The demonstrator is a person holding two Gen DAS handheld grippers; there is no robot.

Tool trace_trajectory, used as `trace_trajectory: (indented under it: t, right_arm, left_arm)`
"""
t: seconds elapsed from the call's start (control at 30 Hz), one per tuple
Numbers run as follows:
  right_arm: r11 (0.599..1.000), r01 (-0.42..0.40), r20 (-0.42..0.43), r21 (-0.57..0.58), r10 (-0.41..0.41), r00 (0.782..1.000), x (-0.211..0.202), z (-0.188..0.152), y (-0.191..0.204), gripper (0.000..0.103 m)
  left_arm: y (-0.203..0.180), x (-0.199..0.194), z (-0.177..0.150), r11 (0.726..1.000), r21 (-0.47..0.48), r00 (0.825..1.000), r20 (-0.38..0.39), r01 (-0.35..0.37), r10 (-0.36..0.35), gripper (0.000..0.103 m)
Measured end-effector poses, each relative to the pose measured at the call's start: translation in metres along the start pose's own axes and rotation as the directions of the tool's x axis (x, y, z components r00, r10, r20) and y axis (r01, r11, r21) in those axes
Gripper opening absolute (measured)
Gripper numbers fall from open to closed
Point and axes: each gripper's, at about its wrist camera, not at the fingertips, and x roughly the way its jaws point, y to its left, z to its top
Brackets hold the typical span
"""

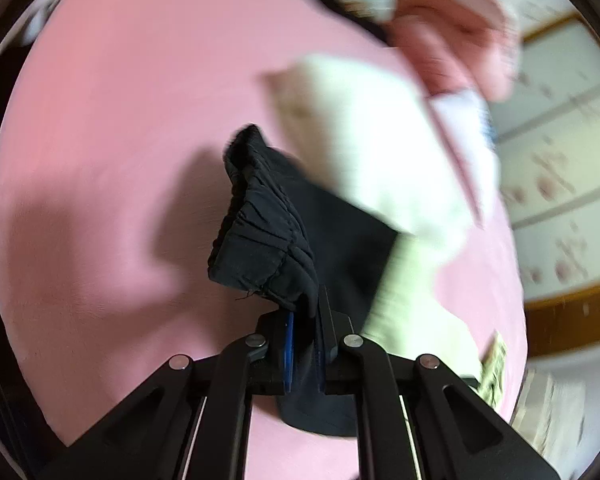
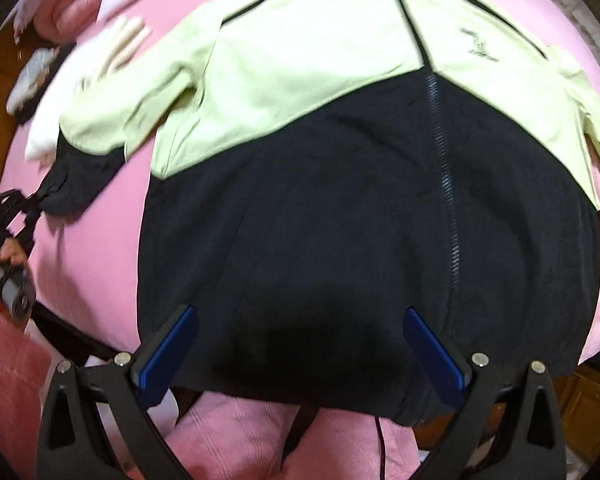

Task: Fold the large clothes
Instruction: 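Lift the sleeve with the left gripper, lay it across the jacket body, release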

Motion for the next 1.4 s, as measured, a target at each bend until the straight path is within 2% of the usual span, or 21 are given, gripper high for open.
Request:
trace_trajectory:
  t: [0.07, 0.13, 0.23, 0.37, 0.4, 0.5, 0.57, 0.63, 0.7, 0.77, 0.8, 0.83, 0.87, 0.93, 1.0, 1.07, 1.17, 1.2, 1.27, 1.37, 1.4]
  right_arm:
    - [1.0, -0.011, 0.04, 0.012, 0.01, 0.999, -0.008, 0.003, -0.009, 0.102]
    - [1.0, -0.016, 0.081, 0.014, 0.015, 0.997, -0.016, 0.007, -0.022, 0.102]
    - [0.998, -0.045, 0.135, 0.046, 0.038, 0.99, -0.026, 0.017, -0.046, 0.102]
    - [0.991, -0.082, 0.198, 0.109, 0.059, 0.978, -0.036, 0.037, -0.082, 0.102]
    - [0.987, -0.089, 0.218, 0.132, 0.059, 0.974, -0.039, 0.043, -0.095, 0.102]
    - [0.979, -0.099, 0.271, 0.18, 0.048, 0.961, -0.043, 0.057, -0.125, 0.102]
    - [0.973, -0.111, 0.305, 0.205, 0.044, 0.951, -0.042, 0.065, -0.144, 0.102]
    - [0.968, -0.11, 0.328, 0.226, 0.031, 0.944, -0.039, 0.073, -0.165, 0.102]
    - [0.961, -0.116, 0.342, 0.25, 0.025, 0.939, -0.033, 0.083, -0.186, 0.102]
    - [0.955, -0.132, 0.354, 0.265, 0.031, 0.935, -0.025, 0.092, -0.202, 0.102]
    - [0.953, -0.148, 0.364, 0.264, 0.044, 0.93, -0.022, 0.097, -0.21, 0.102]
    - [0.952, -0.165, 0.373, 0.258, 0.06, 0.926, -0.017, 0.103, -0.215, 0.102]
    - [0.952, -0.179, 0.377, 0.249, 0.075, 0.923, -0.015, 0.108, -0.22, 0.102]
    - [0.951, -0.213, 0.379, 0.223, 0.116, 0.918, -0.008, 0.117, -0.223, 0.102]
    - [0.946, -0.279, 0.358, 0.167, 0.205, 0.911, 0.003, 0.13, -0.219, 0.102]
    - [0.935, -0.339, 0.316, 0.105, 0.292, 0.903, 0.017, 0.144, -0.208, 0.097]
    - [0.925, -0.377, 0.25, 0.037, 0.357, 0.9, 0.038, 0.161, -0.182, 0.085]
    - [0.927, -0.373, 0.232, 0.027, 0.357, 0.905, 0.043, 0.164, -0.175, 0.082]
    - [0.942, -0.335, 0.186, 0.014, 0.327, 0.927, 0.06, 0.174, -0.16, 0.075]
    - [0.963, -0.268, 0.196, 0.009, 0.261, 0.945, 0.069, 0.183, -0.142, 0.054]
    - [0.969, -0.247, 0.213, 0.008, 0.24, 0.947, 0.067, 0.187, -0.141, 0.034]
  left_arm:
    - [-0.033, -0.021, -0.007, 0.995, 0.09, 0.998, 0.017, 0.051, -0.052, 0.006]
    - [-0.071, -0.037, -0.018, 0.975, 0.2, 0.994, 0.033, 0.096, -0.104, 0.006]
    - [-0.145, -0.048, -0.044, 0.918, 0.358, 0.98, 0.03, 0.172, -0.196, 0.006]
    - [-0.241, -0.044, -0.096, 0.818, 0.453, 0.932, -0.095, 0.354, -0.35, 0.006]
    - [-0.258, -0.04, -0.107, 0.8, 0.463, 0.921, -0.123, 0.382, -0.369, 0.006]
    - [-0.316, -0.019, -0.16, 0.73, 0.514, 0.892, -0.235, 0.451, -0.386, 0.006]
    - [-0.333, -0.006, -0.192, 0.695, 0.546, 0.884, -0.274, 0.467, -0.379, 0.006]
    - [-0.36, 0.014, -0.225, 0.669, 0.565, 0.875, -0.338, 0.483, -0.346, 0.007]
    - [-0.372, 0.036, -0.258, 0.663, 0.592, 0.883, -0.387, 0.458, -0.265, 0.012]
    - [-0.377, 0.06, -0.286, 0.66, 0.646, 0.906, -0.403, 0.384, -0.132, 0.033]
    - [-0.379, 0.07, -0.295, 0.65, 0.683, 0.915, -0.4, 0.335, -0.05, 0.054]
    - [-0.375, 0.073, -0.303, 0.637, 0.711, 0.92, -0.392, 0.299, 0.006, 0.069]
    - [-0.372, 0.075, -0.306, 0.62, 0.734, 0.924, -0.381, 0.276, 0.04, 0.071]
    - [-0.35, 0.064, -0.308, 0.61, 0.753, 0.932, -0.356, 0.245, 0.066, 0.076]
    - [-0.337, 0.06, -0.301, 0.621, 0.757, 0.935, -0.339, 0.204, 0.107, 0.086]
    - [-0.304, 0.065, -0.292, 0.644, 0.751, 0.933, -0.32, 0.143, 0.165, 0.087]
    - [-0.256, 0.061, -0.27, 0.69, 0.723, 0.92, -0.294, 0.038, 0.257, 0.087]
    - [-0.239, 0.061, -0.263, 0.709, 0.705, 0.91, -0.294, 0.001, 0.291, 0.087]
    - [-0.214, 0.061, -0.253, 0.726, 0.686, 0.891, -0.297, -0.05, 0.342, 0.087]
    - [-0.183, 0.064, -0.247, 0.715, 0.694, 0.86, -0.313, -0.083, 0.404, 0.087]
    - [-0.177, 0.066, -0.249, 0.699, 0.708, 0.851, -0.303, -0.1, 0.429, 0.087]
